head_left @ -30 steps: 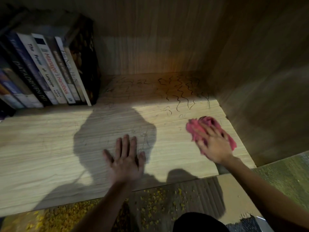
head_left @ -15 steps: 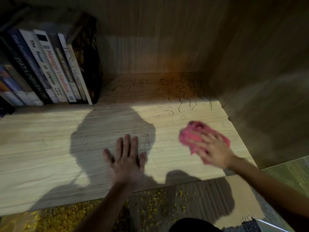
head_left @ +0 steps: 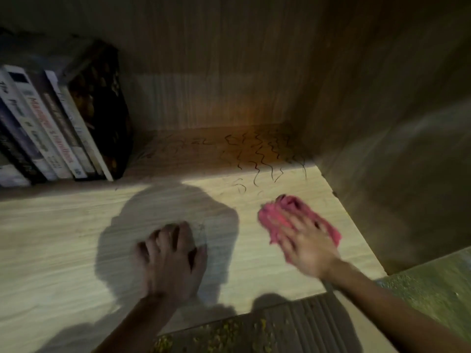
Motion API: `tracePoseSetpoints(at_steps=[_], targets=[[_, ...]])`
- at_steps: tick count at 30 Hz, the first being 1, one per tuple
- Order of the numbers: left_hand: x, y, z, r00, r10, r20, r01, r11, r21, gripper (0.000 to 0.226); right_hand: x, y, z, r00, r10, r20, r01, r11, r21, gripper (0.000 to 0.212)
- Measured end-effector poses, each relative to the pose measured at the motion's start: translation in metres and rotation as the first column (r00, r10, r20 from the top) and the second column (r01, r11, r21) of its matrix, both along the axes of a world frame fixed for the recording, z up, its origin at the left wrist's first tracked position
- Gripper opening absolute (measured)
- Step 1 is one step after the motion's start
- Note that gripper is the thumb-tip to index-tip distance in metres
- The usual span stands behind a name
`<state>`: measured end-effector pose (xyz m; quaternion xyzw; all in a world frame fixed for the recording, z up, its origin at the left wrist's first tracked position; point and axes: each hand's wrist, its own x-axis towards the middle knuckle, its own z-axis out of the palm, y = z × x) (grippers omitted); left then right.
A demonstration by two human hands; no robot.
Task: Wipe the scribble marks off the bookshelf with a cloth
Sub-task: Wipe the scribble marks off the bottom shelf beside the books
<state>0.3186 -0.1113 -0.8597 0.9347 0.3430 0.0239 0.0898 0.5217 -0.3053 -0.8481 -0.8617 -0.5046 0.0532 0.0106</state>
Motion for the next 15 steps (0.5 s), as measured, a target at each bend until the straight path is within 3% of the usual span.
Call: tracePoseSetpoints(at_steps=[3,5,8,10,12,15], targets=[[0.031,0.005,0.007,0.998,0.049,0.041,-0.046,0.997,-0.06,0.079,0.071,0.01,0.006,0.945,-0.326,0.007,0.326,0.945,-0.024,0.053],[0.048,0.006,-0.004,0.998,0.066,-0.016,-0.066,0.997,-0.043,0.093,0.096,0.038,0.007,0.887,-0.462,-0.01,0.462,0.887,-0.007,0.053],[0.054,0.009,-0.014,0.993,0.085,-0.079,-0.086,0.996,-0.017,0.091,0.087,0.096,0.013,0.795,-0.606,-0.038,0.599,0.793,-0.109,0.055],[0.052,0.009,-0.015,0.994,0.073,-0.082,-0.075,0.997,-0.02,0.089,0.059,0.129,0.014,0.864,-0.501,-0.037,0.494,0.861,-0.121,0.054],[0.051,0.007,-0.012,0.991,0.084,-0.109,-0.088,0.995,-0.038,0.089,0.024,0.14,0.003,0.967,-0.246,-0.073,0.244,0.969,-0.031,0.052],[0.052,0.007,-0.006,0.984,0.066,-0.167,-0.078,0.995,-0.062,0.085,-0.008,0.106,-0.002,0.997,0.059,-0.055,-0.049,0.986,0.159,0.047]])
